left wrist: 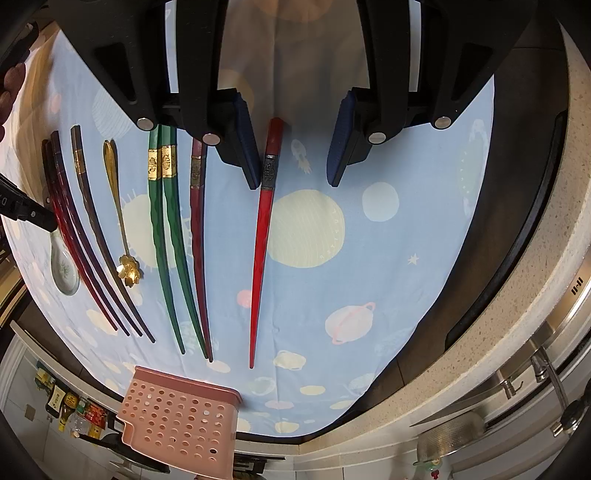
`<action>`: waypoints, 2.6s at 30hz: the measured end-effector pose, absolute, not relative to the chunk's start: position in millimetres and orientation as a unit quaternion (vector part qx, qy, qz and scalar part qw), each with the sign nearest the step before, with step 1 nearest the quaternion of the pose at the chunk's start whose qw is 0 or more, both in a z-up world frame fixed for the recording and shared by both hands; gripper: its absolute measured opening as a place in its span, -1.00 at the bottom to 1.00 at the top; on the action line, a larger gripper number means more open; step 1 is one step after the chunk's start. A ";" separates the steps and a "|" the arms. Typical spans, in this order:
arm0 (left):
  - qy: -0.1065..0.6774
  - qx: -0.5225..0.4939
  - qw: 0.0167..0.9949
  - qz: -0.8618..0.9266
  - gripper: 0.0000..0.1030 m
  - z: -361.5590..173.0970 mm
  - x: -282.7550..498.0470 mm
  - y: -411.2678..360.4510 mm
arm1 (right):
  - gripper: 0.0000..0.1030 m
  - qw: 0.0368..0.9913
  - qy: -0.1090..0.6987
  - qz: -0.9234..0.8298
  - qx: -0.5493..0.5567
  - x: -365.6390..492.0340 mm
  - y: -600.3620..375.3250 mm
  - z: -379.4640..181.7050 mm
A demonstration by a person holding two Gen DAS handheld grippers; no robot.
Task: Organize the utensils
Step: 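Grasp the bright red chopstick with the left tool while the right tool grasps the white ceramic spoon, then carry the chopstick and spoon into the pink holder and open both tools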
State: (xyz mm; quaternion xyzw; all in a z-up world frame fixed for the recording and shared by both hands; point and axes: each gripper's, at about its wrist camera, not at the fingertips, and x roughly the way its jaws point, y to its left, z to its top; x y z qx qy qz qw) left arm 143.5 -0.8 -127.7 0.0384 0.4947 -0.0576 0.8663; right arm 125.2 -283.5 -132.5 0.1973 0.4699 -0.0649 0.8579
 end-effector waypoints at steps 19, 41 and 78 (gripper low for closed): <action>0.491 -0.001 0.866 -0.088 -0.84 -108.1 112.9 22.3 | -0.87 0.878 0.438 -0.081 0.173 59.5 -288.7 -88.9; 0.373 -0.021 0.920 -0.121 -0.86 32.7 106.2 31.5 | -0.89 0.922 0.343 -0.067 0.165 37.6 -295.3 6.3; 0.236 -0.034 0.961 -0.143 -0.86 163.9 388.4 -94.9 | -0.89 0.929 0.336 -0.050 0.148 360.1 -333.2 28.2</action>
